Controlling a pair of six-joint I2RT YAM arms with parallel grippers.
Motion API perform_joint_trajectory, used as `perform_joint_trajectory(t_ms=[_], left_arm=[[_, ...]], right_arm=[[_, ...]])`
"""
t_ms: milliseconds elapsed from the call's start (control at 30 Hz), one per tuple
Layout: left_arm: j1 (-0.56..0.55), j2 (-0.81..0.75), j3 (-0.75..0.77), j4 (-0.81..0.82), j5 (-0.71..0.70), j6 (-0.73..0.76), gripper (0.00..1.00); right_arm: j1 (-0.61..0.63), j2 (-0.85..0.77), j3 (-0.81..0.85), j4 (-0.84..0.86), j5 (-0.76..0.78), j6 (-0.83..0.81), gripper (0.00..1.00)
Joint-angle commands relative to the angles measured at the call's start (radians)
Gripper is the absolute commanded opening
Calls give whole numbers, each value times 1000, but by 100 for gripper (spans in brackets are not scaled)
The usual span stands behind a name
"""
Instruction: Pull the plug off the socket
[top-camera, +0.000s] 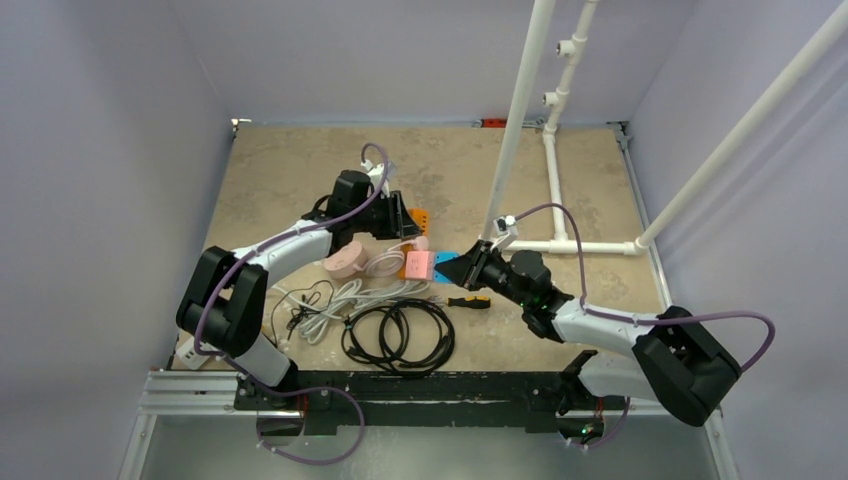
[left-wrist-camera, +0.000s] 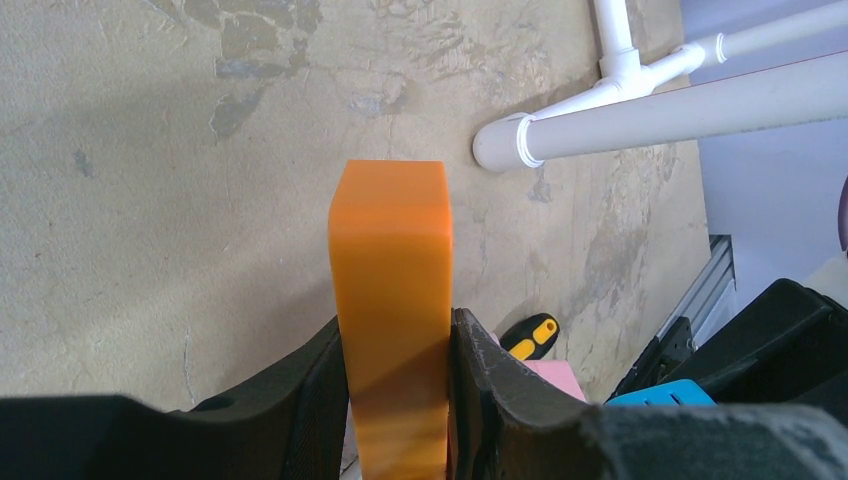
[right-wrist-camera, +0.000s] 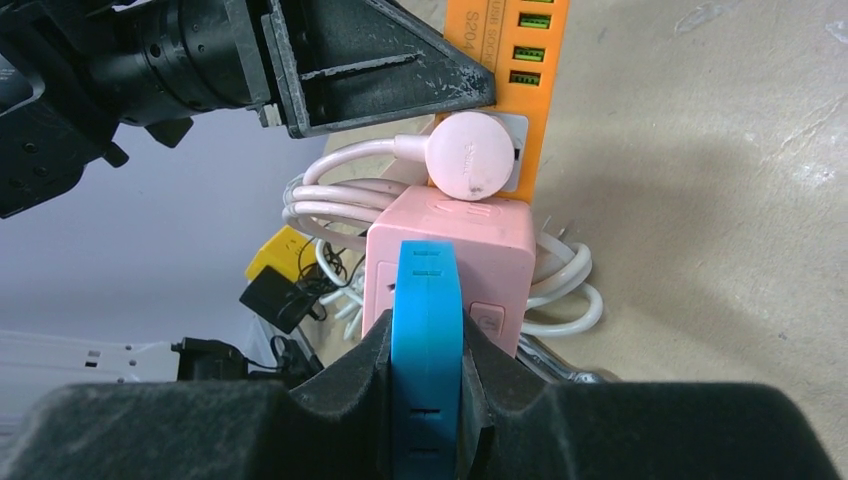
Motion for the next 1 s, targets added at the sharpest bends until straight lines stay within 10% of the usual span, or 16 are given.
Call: perform_joint_trajectory(t_ms=[0, 967], left_arm=[[0, -5, 47, 6, -49, 31, 0], [-86, -5, 104, -107, -174, 165, 0]], right_arm=[[0, -24, 27, -34, 38, -13, 0], [39, -72, 141, -331, 359, -67, 0]])
